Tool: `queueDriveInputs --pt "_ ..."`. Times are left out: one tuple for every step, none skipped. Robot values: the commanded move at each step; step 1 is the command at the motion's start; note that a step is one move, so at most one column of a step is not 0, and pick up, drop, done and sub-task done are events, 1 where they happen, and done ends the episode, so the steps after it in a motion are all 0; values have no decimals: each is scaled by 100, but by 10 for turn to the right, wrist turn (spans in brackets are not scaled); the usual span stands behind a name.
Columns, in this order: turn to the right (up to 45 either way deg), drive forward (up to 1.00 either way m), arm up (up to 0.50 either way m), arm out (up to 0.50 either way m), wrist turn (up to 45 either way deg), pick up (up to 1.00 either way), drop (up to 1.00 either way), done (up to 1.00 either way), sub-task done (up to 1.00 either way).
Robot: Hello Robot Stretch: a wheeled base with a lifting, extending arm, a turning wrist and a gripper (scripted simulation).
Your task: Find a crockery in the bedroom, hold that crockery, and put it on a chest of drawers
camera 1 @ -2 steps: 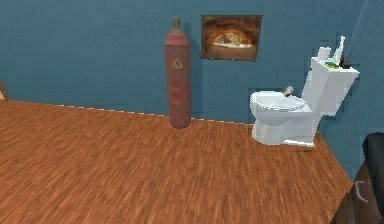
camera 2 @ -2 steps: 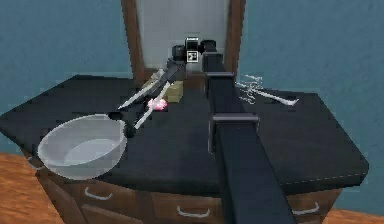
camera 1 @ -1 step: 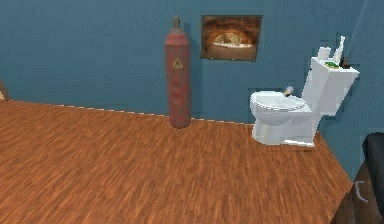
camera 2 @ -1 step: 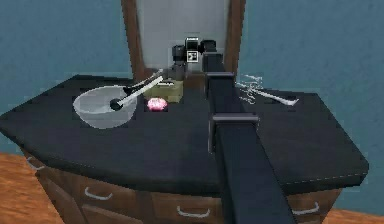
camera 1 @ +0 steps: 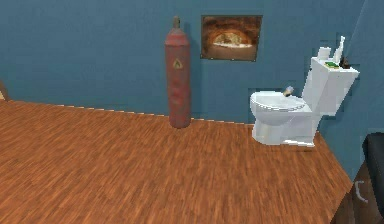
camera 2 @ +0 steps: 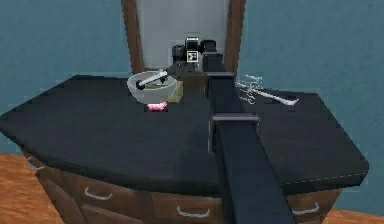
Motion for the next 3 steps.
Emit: queueDriveInputs --pt "0 0 0 0 450 0 0 0 0" --pt "0 0 0 0 450 0 0 0 0" --pt "0 0 0 0 0 0 100 0 0"
